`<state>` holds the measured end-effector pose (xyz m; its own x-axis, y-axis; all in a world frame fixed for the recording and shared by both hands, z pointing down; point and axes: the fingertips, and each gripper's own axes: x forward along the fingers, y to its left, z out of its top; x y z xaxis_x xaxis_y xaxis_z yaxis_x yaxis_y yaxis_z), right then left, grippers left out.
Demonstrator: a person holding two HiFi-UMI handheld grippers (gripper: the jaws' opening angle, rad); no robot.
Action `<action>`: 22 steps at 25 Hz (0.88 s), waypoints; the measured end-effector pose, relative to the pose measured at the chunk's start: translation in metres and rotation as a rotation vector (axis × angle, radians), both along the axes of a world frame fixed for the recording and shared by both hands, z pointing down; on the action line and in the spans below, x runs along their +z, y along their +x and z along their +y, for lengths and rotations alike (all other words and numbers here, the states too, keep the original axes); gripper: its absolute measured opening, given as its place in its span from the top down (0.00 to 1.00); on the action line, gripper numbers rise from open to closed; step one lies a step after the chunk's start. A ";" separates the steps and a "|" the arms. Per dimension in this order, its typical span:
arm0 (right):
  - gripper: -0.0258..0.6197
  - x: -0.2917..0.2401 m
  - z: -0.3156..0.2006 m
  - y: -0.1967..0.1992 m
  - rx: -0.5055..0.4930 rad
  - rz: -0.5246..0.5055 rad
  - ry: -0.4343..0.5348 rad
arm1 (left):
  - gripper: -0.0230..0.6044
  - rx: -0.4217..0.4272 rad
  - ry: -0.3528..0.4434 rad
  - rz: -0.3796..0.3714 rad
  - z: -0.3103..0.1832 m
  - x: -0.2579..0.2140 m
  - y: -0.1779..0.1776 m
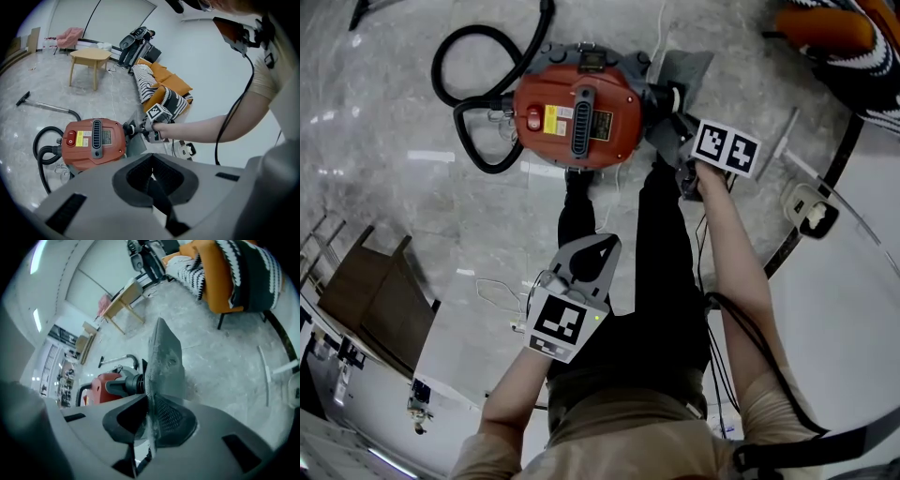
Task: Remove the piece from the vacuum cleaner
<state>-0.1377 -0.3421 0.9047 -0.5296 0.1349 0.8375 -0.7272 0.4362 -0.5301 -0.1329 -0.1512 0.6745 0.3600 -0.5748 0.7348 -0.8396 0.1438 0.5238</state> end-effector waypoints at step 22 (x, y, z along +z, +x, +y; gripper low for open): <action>0.87 0.014 0.007 0.009 -0.568 0.126 0.320 | 0.98 0.020 -0.032 0.006 -0.001 0.016 0.009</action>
